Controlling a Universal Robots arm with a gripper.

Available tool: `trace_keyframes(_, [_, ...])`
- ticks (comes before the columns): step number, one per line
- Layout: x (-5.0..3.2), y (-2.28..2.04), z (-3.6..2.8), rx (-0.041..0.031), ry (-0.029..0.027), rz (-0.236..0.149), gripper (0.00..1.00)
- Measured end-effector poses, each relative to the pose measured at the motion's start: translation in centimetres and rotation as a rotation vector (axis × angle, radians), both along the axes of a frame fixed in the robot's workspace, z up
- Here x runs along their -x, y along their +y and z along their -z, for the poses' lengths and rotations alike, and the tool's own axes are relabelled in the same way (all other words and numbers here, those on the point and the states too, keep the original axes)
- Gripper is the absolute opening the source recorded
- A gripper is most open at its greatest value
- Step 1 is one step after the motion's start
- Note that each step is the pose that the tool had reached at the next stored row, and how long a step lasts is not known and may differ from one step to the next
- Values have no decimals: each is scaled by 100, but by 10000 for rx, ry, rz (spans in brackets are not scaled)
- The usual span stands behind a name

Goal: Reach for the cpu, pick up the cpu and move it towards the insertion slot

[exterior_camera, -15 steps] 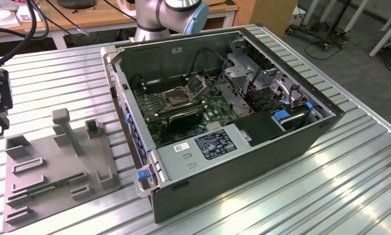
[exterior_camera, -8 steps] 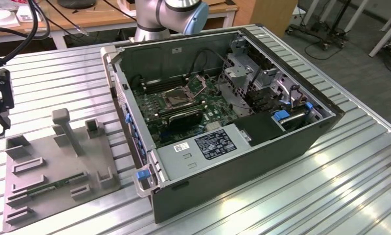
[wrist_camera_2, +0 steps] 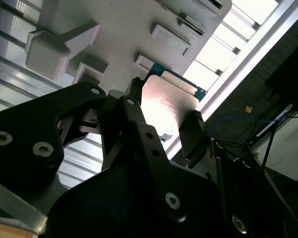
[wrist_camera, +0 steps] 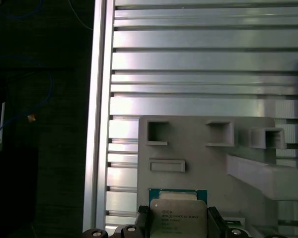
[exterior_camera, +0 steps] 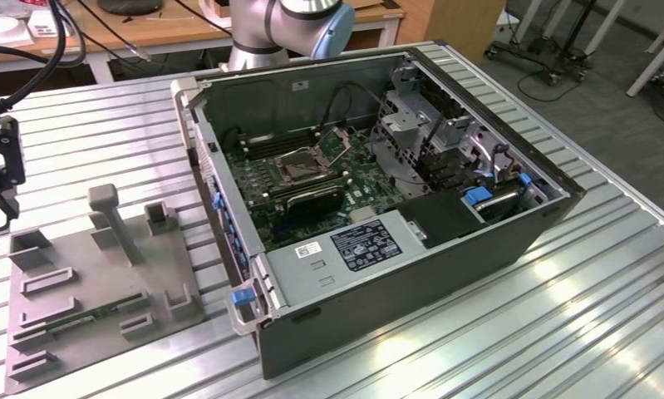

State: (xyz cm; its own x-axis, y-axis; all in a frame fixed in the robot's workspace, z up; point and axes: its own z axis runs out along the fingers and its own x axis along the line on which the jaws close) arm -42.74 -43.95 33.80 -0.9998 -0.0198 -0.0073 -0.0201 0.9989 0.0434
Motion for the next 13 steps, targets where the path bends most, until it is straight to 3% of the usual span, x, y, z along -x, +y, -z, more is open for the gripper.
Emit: trace_keyframes(13, [-56,0,1,0,-1,0,54])
